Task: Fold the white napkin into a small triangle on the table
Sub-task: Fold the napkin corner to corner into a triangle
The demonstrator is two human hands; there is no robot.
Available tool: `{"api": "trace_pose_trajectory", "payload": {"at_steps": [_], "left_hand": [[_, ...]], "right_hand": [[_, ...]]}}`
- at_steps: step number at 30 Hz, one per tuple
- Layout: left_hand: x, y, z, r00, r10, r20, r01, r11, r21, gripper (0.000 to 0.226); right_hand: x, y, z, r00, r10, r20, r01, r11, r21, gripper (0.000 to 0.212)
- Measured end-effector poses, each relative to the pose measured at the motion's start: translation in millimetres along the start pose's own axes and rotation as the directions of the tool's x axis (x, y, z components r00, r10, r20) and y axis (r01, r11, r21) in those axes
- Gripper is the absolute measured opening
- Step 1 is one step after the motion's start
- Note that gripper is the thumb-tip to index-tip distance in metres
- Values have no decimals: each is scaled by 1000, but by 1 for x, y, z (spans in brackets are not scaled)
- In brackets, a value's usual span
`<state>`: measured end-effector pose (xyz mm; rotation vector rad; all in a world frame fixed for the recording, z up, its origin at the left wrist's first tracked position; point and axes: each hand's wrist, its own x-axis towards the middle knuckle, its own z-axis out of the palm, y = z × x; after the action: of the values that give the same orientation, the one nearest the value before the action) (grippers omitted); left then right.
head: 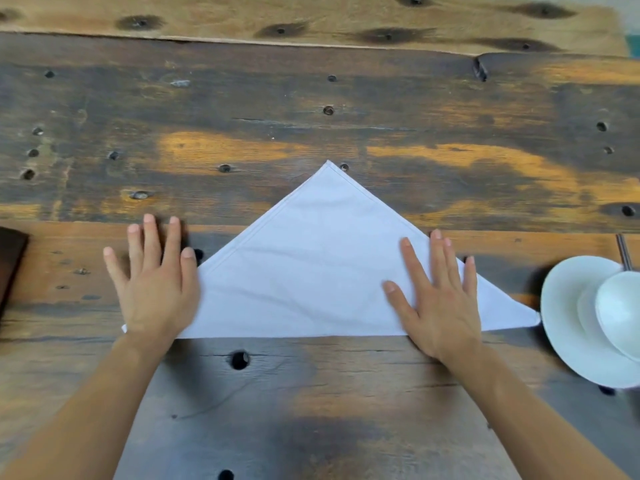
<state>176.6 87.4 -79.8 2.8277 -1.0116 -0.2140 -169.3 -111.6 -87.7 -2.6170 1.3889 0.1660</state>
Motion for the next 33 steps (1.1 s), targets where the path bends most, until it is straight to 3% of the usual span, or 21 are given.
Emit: {"api": "trace_pose_trajectory", "payload": {"at_steps": [3,5,7,10,13,19,25,30,33], "left_hand": [[-27,28,0,982,168,-90,-170,985,-11,64],[-57,51,11,921,388,-25,-387,921,40,66],[-81,65,23,889,451,79,-455,888,60,66],[-89,70,33,916,378,133,-390,917,80,67],[-86,67,33,919,372,130,-383,921,70,68],[-81,46,26,956,247,158,-261,963,68,70],[-80,41,21,964,201,176,-210,977,34,69],[-80,42,23,963,212,166,-220,975,33,66],[-86,42,23,970,228,80,-226,973,-34,63]], "right_hand": [[0,-1,-1,1000,-13,19,13,1000,-13,71],[2,-3,-5,999,0,41,1,1000,-28,72],[2,-16,-6,1000,-5,-3,5,1000,-30,72],[-9,-62,-1,985,-129,-114,135,990,44,70],[-23,-103,13,983,-178,-39,181,979,95,70],[-31,-65,16,995,-97,3,97,994,40,71],[-46,20,1,988,146,43,-149,986,75,71],[-48,22,-1,987,155,37,-157,985,69,72],[-52,19,-3,988,156,8,-156,984,85,73]]}}
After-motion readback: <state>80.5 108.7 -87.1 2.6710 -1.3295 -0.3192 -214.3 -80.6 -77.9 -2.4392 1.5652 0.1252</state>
